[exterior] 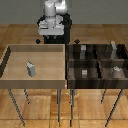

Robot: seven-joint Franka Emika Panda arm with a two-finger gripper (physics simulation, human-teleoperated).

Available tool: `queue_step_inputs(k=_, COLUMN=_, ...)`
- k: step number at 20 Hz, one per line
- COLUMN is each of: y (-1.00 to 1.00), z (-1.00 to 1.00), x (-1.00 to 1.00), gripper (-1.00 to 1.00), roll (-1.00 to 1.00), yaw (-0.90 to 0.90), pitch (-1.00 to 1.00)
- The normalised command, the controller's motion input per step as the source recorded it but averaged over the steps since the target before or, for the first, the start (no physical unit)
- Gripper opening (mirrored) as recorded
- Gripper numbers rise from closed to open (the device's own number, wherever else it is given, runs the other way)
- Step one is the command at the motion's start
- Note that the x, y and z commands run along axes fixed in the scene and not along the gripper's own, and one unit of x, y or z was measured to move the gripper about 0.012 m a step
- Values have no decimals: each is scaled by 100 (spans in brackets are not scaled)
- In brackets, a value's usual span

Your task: Place the milk carton into the appropriate compartment.

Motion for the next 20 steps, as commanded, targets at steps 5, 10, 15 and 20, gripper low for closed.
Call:
queue_step_inputs(k=5, y=0, z=0, x=0, gripper=100, roll=0, yaw=0, pitch=0)
queue_step_inputs(k=10, y=-80, z=0, x=0, gripper=100, roll=0, yaw=0, pitch=0)
queue_step_inputs(k=15, y=-80, z=0, x=0, gripper=100, roll=0, yaw=-3, pitch=0)
queue_step_inputs(k=20, y=0, z=0, x=0, gripper=100, roll=0, yaw=-79, pitch=0)
